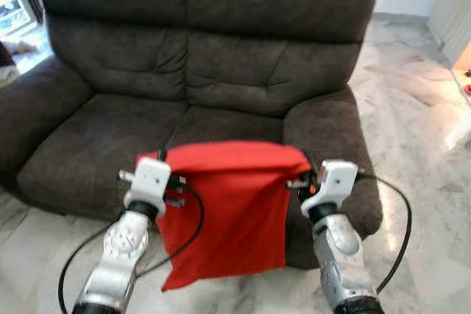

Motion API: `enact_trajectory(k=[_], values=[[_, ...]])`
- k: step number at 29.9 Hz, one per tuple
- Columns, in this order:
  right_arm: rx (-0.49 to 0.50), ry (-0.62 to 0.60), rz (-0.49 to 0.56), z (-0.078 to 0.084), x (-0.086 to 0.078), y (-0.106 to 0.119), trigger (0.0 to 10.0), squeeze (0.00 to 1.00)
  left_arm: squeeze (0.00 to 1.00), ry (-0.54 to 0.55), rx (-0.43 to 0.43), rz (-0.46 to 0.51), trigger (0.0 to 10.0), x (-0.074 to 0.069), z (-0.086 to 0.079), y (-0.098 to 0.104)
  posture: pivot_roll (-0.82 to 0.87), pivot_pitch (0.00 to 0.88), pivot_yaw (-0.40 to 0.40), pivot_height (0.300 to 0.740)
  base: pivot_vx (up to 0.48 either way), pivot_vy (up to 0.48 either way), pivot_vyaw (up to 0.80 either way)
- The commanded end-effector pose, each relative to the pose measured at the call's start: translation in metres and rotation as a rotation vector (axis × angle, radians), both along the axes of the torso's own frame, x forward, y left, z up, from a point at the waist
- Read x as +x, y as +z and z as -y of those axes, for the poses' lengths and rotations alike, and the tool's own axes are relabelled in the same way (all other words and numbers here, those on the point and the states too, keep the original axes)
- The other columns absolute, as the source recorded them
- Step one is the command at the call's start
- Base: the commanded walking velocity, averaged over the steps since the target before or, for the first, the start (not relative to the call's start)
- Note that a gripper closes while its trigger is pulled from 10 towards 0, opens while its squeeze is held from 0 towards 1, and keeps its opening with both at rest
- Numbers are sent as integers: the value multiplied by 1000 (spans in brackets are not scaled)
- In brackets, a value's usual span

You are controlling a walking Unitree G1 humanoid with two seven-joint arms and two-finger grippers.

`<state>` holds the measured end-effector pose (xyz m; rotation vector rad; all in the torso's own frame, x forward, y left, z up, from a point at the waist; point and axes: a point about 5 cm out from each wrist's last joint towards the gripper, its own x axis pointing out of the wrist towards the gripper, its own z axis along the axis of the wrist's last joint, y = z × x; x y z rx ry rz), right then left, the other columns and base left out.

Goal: Move the pillow to the sofa from floor

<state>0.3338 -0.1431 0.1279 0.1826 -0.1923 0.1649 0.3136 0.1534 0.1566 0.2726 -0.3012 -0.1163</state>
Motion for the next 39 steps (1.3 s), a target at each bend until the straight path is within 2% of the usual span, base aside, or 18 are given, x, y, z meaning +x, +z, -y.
enact_trajectory(k=[1, 8, 13, 20, 21, 24, 28, 32, 35, 36, 39], values=[[52, -39, 98, 4, 3, 26, 10000, 0, 0, 70, 10, 109, 10000, 2, -19, 29, 85, 92, 14, 740, 341, 0, 0], [56, -31, 118, 2, 3, 36, 10000, 0, 0, 81, 31, 182, 10000, 8, -25, 58, 84, 92, 14, 740, 350, 0, 0], [72, 9, 205, -6, 3, 61, 10000, 0, 0, 116, 40, 232, 10000, 9, -33, 79, 85, 93, 13, 740, 359, 0, 0], [89, 33, 265, -11, 3, 84, 10000, 0, 0, 147, 53, 244, 10000, 11, -40, 90, 85, 93, 13, 740, 357, 0, 0], [93, 66, 302, -17, 2, 96, 10000, 0, 0, 147, 60, 246, 10000, 10, -40, 92, 87, 92, 15, 740, 360, 0, 0], [105, 93, 348, -20, 0, 111, 10000, 0, 0, 157, 68, 264, 10000, 8, -41, 98, 81, 92, 14, 740, 363, 0, 0], [98, 125, 355, -22, -2, 114, 10000, 0, 0, 180, 63, 288, 10000, 7, -46, 108, 84, 91, 9, 740, 359, 0, 0], [91, 144, 340, -24, -3, 110, 10000, 0, 0, 183, 64, 285, 10000, 7, -46, 107, 85, 91, 9, 740, 363, 0, 0], [78, 159, 316, -26, -2, 104, 10000, 0, 0, 183, 58, 251, 10000, 7, -46, 99, 84, 90, 9, 740, 96, 0, 0], [50, 210, 317, -31, -5, 101, 10000, 0, 0, 182, 62, 233, 10000, 6, -45, 93, 84, 90, 9, 740, 0, 0, 0], [33, 284, 351, -40, -11, 107, 10000, 0, 0, 190, 59, 234, 10000, 5, -46, 93, 83, 92, 8, 740, 0, 0, 0]])
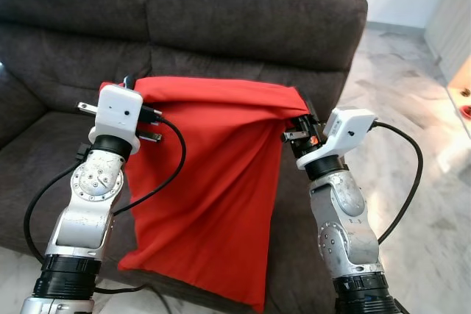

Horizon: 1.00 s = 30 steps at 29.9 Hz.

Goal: Move the pillow to the sofa from floor

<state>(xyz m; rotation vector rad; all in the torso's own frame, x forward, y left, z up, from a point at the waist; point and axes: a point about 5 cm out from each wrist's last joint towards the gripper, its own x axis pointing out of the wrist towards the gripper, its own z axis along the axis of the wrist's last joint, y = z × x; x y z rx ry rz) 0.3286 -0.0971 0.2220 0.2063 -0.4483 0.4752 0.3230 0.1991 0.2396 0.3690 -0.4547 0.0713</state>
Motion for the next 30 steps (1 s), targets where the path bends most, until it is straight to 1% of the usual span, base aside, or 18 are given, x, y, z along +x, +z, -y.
enact_trajectory(k=[1, 8, 11, 14, 15, 17, 24, 30], values=[[24, 4, 75, 6, -7, 15, 10000, 0, 0, 18, 1, 54, 10000, -5, -1, 11, 83, 92, 8, 740, 0, 0, 0], [38, -5, 110, 3, -4, 27, 10000, 0, 0, 32, -4, 76, 10000, -2, -4, 19, 85, 82, 10, 740, 0, 0, 0], [41, -19, 113, 5, -3, 28, 10000, 0, 0, 31, -4, 81, 10000, -2, -3, 20, 85, 82, 10, 740, 0, 0, 0], [47, -33, 135, 9, -2, 35, 10000, 0, 0, 28, -5, 94, 10000, -1, -2, 24, 82, 80, 11, 740, 242, 0, 0], [51, -36, 159, 11, -2, 43, 10000, 0, 0, 28, -3, 100, 10000, -2, -2, 26, 78, 80, 12, 740, 244, 0, 0], [53, -40, 171, 12, -2, 46, 10000, 0, 0, 28, -4, 103, 10000, -2, -2, 27, 78, 80, 12, 740, 246, 0, 0], [52, -46, 169, 12, -1, 46, 10000, 0, 0, 27, -6, 103, 10000, -1, -2, 27, 80, 81, 11, 740, 245, 0, 0], [39, -45, 128, 11, 0, 34, 10000, 0, 0, 13, -6, 81, 10000, -2, 1, 20, 81, 83, 11, 740, 264, 0, 0]])
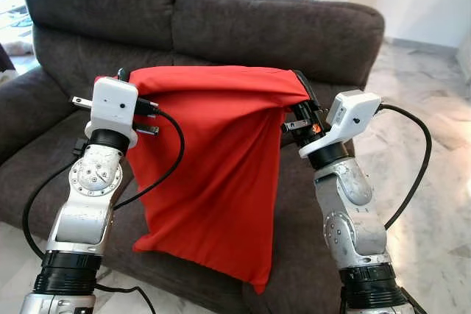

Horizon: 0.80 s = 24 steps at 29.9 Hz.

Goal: Move the pillow to the sofa from floor

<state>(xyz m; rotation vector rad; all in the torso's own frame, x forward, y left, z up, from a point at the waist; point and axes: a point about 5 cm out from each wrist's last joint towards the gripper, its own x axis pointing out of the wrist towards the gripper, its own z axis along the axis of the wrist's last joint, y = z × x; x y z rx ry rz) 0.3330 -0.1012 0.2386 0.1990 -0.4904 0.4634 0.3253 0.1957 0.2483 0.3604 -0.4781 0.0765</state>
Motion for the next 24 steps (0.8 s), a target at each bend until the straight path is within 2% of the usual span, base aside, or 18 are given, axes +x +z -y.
enact_trajectory(k=[1, 16, 21, 22, 24], values=[[29, -30, 78, 8, -4, 15, 10000, 0, 0, 11, 6, 51, 10000, -5, -2, 10, 81, 83, 11, 740, 285, 0, 0], [13, -102, -49, 16, 0, -17, 10000, 0, 0, -26, 26, 13, 10000, -4, 6, 2, 84, 92, 15, 740, 347, 0, 0], [27, -216, -167, 29, 6, -38, 10000, 0, 0, -108, 12, -150, 10000, 4, 12, -23, 89, 95, 18, 740, 79, 0, 0], [42, -251, -227, 35, 8, -48, 10000, 0, 0, -133, 29, -210, 10000, 4, 13, -35, 86, 94, 18, 740, 0, 0, 0], [31, -281, -303, 40, 11, -63, 10000, 0, 0, -143, 28, -260, 10000, 3, 14, -49, 82, 95, 21, 740, 0, 0, 0]])
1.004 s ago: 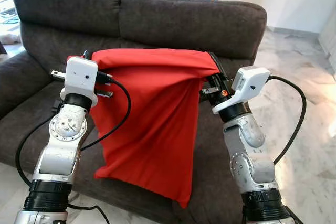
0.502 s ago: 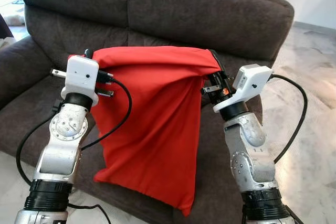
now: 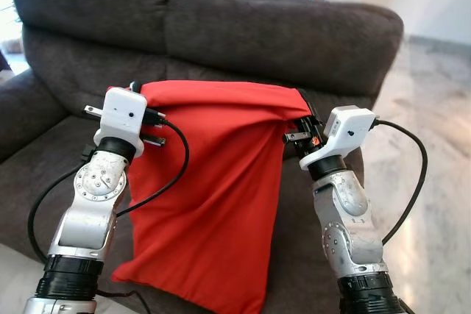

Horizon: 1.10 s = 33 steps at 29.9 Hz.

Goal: Move the pillow to the sofa from floor

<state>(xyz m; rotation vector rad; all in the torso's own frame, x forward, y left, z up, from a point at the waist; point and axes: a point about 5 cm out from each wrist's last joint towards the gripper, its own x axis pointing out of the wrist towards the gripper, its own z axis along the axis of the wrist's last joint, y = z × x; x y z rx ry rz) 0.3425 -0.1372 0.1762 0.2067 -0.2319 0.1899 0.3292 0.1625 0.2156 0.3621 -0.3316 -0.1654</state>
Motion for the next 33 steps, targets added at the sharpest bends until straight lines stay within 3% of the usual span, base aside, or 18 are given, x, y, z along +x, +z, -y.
enact_trajectory(k=[1, 4, 9, 16, 17, 19, 20, 22, 31, 32, 33], values=[[19, -40, -15, 4, 1, -1, 10000, 0, 0, 64, -8, -74, 10000, 0, -19, -17, 82, 95, 21, 740, 0, 0, 0], [-27, -37, -89, 6, 2, -19, 10000, 0, 0, 87, 19, -134, 10000, -1, -23, -32, 85, 97, 20, 740, 0, 0, 0], [-27, -26, -114, 5, 2, -28, 10000, 0, 0, 118, 52, -200, 10000, -2, -29, -47, 85, 96, 19, 740, 0, 0, 0], [-49, -28, -135, 6, 2, -36, 10000, 0, 0, 119, 55, -206, 10000, -3, -29, -50, 88, 99, 19, 740, 0, 0, 0], [-46, -16, -120, 5, 2, -34, 10000, 55, 0, 121, 56, -204, 10000, -3, -29, -50, 88, 99, 19, 740, 0, 0, 0], [-40, -9, -110, 5, 2, -31, 10000, 55, 0, 121, 54, -204, 10000, -3, -29, -50, 88, 99, 19, 740, 0, 0, 0], [-41, -4, -101, 4, 2, -30, 10000, 1000, 945, 121, 54, -203, 10000, -3, -29, -50, 88, 99, 19, 740, 0, 0, 0], [-43, 2, -90, 4, 3, -28, 10000, 1000, 1000, 120, 54, -203, 10000, -3, -28, -50, 88, 99, 19, 740, 0, 0, 0], [-51, -41, -70, 8, 3, -27, 10000, 965, 1000, 118, 60, -198, 10000, -4, -26, -50, 87, 99, 20, 740, 0, 0, 0], [-48, -61, -68, 11, 3, -27, 10000, 455, 1000, 118, 60, -199, 10000, -4, -25, -51, 87, 99, 20, 740, 0, 0, 0], [-46, -68, -69, 12, 3, -27, 10000, 455, 1000, 118, 59, -199, 10000, -4, -25, -51, 87, 99, 20, 740, 0, 0, 0]])
